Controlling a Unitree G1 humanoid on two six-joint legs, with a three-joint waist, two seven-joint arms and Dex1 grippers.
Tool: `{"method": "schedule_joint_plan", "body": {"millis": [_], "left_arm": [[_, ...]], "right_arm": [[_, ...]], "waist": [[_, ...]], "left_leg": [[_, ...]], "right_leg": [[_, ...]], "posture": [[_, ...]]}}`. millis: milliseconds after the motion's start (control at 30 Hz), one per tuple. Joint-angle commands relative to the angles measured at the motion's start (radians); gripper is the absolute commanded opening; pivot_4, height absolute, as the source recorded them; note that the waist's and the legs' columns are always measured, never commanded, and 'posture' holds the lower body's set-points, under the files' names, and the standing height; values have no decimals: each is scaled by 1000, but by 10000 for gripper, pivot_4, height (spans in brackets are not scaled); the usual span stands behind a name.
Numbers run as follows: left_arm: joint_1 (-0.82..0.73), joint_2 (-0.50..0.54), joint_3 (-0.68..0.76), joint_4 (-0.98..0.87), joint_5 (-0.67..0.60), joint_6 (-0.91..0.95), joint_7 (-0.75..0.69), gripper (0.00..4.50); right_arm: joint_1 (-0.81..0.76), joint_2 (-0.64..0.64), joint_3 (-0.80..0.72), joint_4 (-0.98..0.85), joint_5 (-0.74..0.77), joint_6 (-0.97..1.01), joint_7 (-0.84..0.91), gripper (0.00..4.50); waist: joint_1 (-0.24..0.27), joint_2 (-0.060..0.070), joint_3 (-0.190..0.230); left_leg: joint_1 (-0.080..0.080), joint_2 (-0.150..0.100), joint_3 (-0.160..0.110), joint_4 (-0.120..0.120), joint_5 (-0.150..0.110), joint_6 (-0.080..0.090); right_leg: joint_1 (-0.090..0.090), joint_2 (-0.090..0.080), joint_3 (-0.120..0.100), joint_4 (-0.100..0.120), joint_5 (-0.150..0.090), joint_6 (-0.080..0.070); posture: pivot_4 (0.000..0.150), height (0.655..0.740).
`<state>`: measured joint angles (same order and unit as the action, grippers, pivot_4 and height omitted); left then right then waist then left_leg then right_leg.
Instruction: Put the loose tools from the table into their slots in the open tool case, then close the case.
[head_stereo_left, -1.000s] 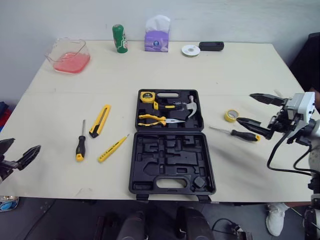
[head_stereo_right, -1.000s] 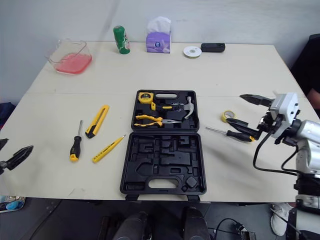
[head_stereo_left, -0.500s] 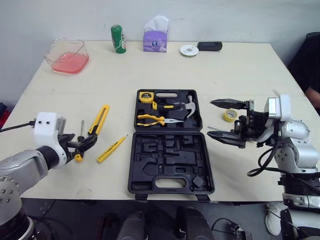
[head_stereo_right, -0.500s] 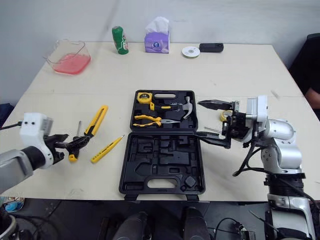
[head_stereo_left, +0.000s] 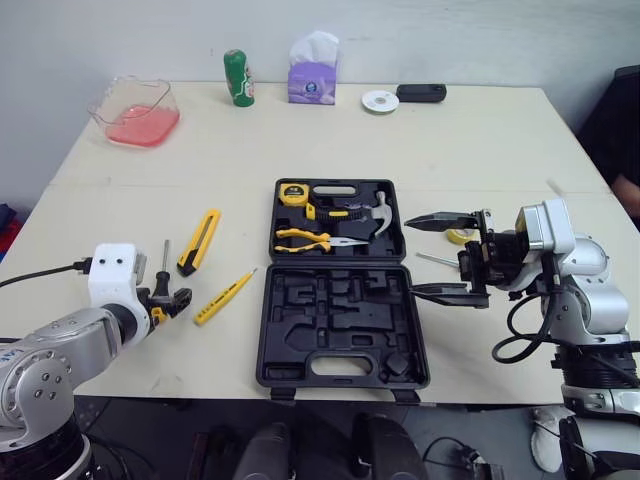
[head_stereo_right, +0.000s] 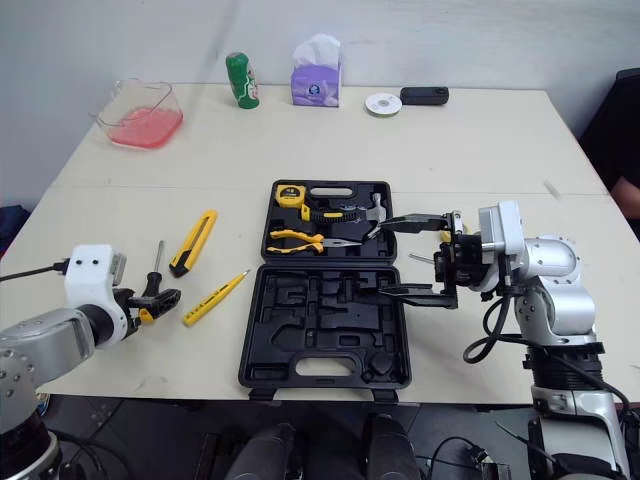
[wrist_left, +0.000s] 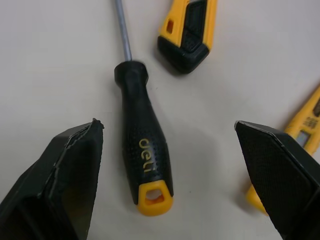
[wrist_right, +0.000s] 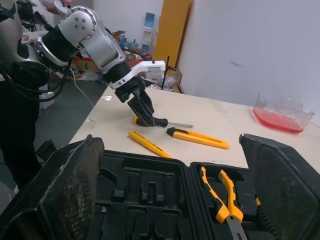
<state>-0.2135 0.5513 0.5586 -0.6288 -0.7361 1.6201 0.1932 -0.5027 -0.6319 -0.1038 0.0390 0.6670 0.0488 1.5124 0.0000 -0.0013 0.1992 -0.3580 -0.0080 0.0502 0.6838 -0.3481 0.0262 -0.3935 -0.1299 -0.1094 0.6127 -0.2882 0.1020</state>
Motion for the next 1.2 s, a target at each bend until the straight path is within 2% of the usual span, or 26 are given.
{"method": "schedule_joint_plan", "body": {"millis": [33, 533, 633, 767, 833, 1033, 1200], "left_arm": [[-3, -30, 12, -7, 47, -6, -8, 44435], [-1, -69, -54, 108, 224, -77, -124, 44435], [14, -69, -66, 122, 248, -79, -144, 36313], [35, -86, -42, 126, 287, -91, -157, 16902], [50, -79, -38, 127, 304, -99, -168, 10003], [93, -71, 16, 118, 345, -118, -186, 10057], [107, -57, 49, 119, 357, -204, -207, 10057]], "right_arm": [[2, -4, -9, -44, 17, 5, 12, 45000], [12, 0, -14, -43, -3, -9, -12, 45000], [16, 3, -14, -47, -5, -11, -21, 45000], [26, 4, -20, -48, -14, -22, -36, 45000], [31, 3, -22, -47, -18, -28, -37, 45000], [46, -11, -36, -37, -24, -43, -36, 45000], [53, -14, -51, -32, -31, -47, -50, 45000]], "waist": [[1, 0, 0], [3, 0, 0], [4, 1, -1], [4, 1, -1], [4, 1, -1], [-3, 2, -1], [-6, 2, -1]], "left_leg": [[0, 0, 0, 0, 0, 0], [2, 0, 0, 0, 0, -1], [2, 0, 1, 0, 0, -1], [2, 0, 1, 0, 0, -1], [3, 0, 1, 0, 0, -1], [4, 1, 3, -2, 0, -2], [6, 4, 6, -2, -1, -4]], "right_leg": [[0, 0, 0, 0, 0, 0], [1, 0, 0, 1, 0, -1], [1, -1, 1, 2, 0, -1], [1, -1, 1, 1, 0, -1], [1, -1, 1, 1, 0, -1], [1, -1, 2, 2, -1, -2], [0, 0, 2, 4, -2, -4]], "posture": [[1500, 7400], [1500, 7400], [1500, 7400], [1500, 7400], [1500, 7400], [1500, 7400], [1500, 7400]]}}
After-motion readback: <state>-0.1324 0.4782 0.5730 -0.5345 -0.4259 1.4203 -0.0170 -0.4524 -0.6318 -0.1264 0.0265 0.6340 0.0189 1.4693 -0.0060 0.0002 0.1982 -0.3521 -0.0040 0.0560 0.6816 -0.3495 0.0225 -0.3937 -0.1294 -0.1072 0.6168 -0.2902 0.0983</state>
